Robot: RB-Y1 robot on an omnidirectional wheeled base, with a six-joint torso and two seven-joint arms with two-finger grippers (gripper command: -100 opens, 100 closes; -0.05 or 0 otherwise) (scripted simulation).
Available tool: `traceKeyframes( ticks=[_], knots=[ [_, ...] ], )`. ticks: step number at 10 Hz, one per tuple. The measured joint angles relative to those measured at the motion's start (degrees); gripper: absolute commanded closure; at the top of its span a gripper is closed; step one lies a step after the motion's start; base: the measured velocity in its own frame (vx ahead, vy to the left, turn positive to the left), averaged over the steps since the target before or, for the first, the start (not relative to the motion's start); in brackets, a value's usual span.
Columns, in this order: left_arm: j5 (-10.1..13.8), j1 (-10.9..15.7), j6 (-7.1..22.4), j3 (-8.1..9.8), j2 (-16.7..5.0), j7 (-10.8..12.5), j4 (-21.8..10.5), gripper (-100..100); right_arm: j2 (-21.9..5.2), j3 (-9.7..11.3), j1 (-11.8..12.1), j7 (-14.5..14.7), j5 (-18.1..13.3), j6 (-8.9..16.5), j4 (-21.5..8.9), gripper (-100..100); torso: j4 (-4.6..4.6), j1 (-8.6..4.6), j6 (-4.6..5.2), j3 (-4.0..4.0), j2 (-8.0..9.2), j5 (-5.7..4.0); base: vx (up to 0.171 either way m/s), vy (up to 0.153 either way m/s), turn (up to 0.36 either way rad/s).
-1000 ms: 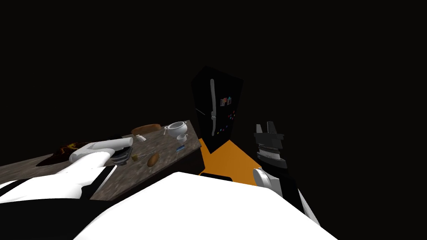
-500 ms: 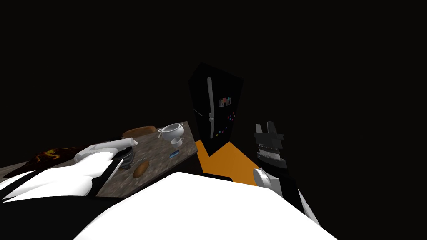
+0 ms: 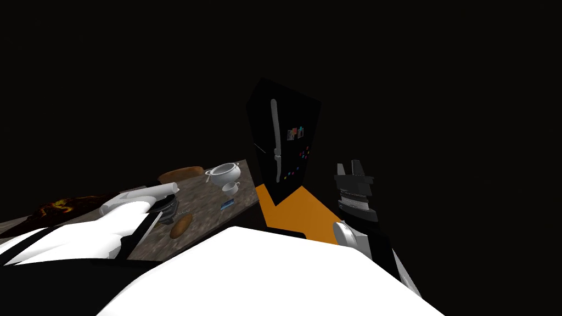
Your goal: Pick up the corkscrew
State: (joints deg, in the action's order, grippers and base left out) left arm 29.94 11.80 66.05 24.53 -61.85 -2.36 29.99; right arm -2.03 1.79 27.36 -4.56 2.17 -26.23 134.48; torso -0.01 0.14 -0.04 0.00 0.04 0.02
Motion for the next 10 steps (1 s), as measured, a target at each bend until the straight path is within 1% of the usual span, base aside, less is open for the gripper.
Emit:
traceKeyframes(
  ticks=[1,2,6,7,8,9,10],
  knots=[
    [-0.08,-1.06,-0.75,0.17,0.94,0.31,0.86,-100,0.0,0.0,0.0,0.0,0.0,0.0,0.0,0,0.0,0.13,-0.01,0.01,0.01,0.03,-0.003,0.02,-0.008],
    [-0.08,-1.21,-0.84,0.21,1.04,0.44,1.04,100,0.0,0.0,0.0,0.0,0.0,0.0,0.0,0,0.01,0.02,0.0,0.03,0.05,0.01,0.0,0.0,0.0],
    [-0.11,-1.19,-0.81,0.15,1.04,0.29,1.06,100,0.0,0.0,0.0,0.0,0.0,0.0,0.0,0,0.03,-0.04,-0.06,0.03,0.05,0.0,0.0,0.0,-0.003],
    [-0.11,-1.19,-0.81,0.15,1.04,0.29,1.06,0,0.0,0.0,0.0,0.0,0.0,0.0,0.0,0,0.03,-0.04,-0.06,0.04,0.05,0.0,0.0,0.0,0.0],
    [-0.11,-1.19,-0.82,0.15,1.04,0.29,1.06,100,0.0,0.0,0.0,0.0,0.0,0.0,0.0,0,0.03,-0.04,-0.06,0.04,0.05,0.0,-0.008,-0.032,-0.009],
    [-0.07,-0.01,-0.47,-0.06,0.13,-0.05,-0.1,100,0.0,0.0,0.0,0.0,0.0,0.0,0.0,0,0.04,-0.17,-0.04,0.05,0.07,-0.07,-0.009,-0.043,-0.011],
    [0.13,0.11,0.11,0.06,-0.46,-0.22,0.02,100,0.01,0.01,0.0,0.0,0.0,0.0,0.0,0,0.04,-0.24,-0.06,0.06,0.09,-0.07,-0.003,-0.018,0.001]
  ],
)
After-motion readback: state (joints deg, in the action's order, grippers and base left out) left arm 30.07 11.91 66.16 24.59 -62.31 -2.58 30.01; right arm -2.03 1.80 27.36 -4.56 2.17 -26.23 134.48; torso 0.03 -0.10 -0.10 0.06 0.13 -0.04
